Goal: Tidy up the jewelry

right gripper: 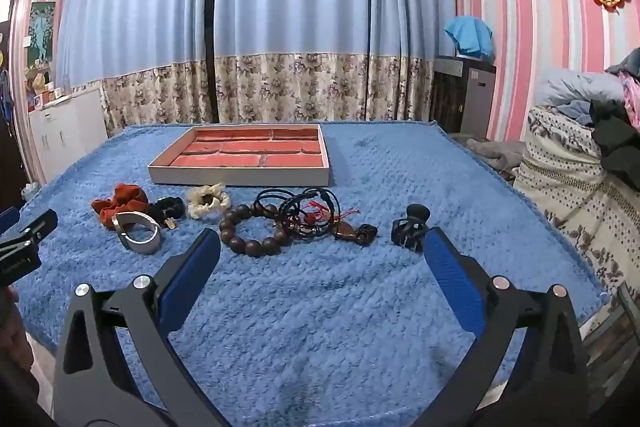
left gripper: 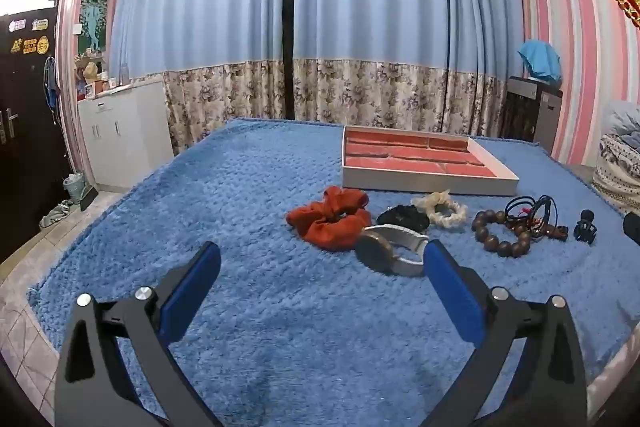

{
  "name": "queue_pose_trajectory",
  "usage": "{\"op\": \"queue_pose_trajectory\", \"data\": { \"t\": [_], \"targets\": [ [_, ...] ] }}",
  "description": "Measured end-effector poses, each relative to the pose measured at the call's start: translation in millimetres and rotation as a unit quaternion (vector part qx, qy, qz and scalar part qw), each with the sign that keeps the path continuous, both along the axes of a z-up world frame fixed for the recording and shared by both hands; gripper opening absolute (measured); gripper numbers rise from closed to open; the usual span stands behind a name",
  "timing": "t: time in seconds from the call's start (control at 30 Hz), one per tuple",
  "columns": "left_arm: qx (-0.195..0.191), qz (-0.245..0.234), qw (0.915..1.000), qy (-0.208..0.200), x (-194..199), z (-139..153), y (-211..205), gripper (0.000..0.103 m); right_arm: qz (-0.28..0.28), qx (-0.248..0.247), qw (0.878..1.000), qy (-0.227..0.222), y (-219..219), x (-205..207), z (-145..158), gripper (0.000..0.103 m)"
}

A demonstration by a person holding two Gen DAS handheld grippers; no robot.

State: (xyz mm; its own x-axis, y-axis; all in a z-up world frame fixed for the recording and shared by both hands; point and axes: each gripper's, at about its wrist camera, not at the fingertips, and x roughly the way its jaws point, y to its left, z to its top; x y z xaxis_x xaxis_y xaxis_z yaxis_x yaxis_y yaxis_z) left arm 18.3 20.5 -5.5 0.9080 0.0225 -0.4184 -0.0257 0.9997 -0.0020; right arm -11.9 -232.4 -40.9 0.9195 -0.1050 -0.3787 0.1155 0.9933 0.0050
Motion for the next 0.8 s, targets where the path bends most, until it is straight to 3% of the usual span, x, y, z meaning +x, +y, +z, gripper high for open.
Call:
{"op": "queue_pose_trajectory", "data": {
  "t": [0.43, 0.8],
  "targets": [
    [0.006, -0.019, 0.9998, -0.006, 7.0, 7.9, -0.9, 0.099, 0.001, 0.013, 1.000, 0.004, -1.9, 7.8, 2.4, 0.099],
    [-0.001, 0.002, 1.0000, -0.004, 3.4, 8.6, -26.2, 0.099, 0.029, 0.012, 0.999, -0.002, -19.9, 14.8, -1.5, 0.099]
  ]
}}
